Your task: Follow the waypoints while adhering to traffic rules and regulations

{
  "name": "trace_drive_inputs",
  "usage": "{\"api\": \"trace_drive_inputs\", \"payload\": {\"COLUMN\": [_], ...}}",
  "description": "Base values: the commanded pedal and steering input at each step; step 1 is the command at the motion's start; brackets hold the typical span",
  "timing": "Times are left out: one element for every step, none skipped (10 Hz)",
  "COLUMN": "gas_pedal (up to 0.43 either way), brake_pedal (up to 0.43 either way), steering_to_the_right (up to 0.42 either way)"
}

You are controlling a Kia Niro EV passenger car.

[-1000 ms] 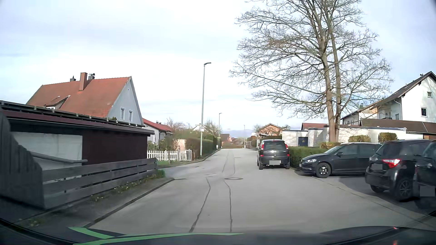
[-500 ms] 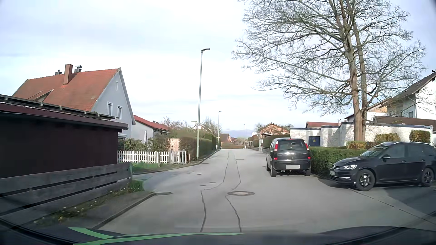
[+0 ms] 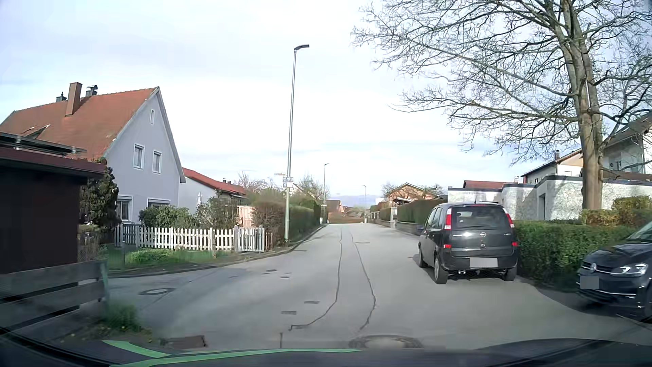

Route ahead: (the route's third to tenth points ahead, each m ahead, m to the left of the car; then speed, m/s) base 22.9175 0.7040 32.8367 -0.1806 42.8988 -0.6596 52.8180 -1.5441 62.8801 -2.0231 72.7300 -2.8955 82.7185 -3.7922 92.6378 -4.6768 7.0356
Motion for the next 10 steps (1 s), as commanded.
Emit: {"api": "trace_drive_inputs", "payload": {"gas_pedal": [0.039, 0.039, 0.039, 0.039, 0.047, 0.047, 0.047, 0.059, 0.059, 0.059], "brake_pedal": [0.000, 0.000, 0.000, 0.000, 0.000, 0.000, 0.000, 0.000, 0.000, 0.000], "steering_to_the_right": [0.020, 0.024, 0.027, 0.029, 0.031, 0.035, 0.041, 0.043, 0.044, 0.044]}}
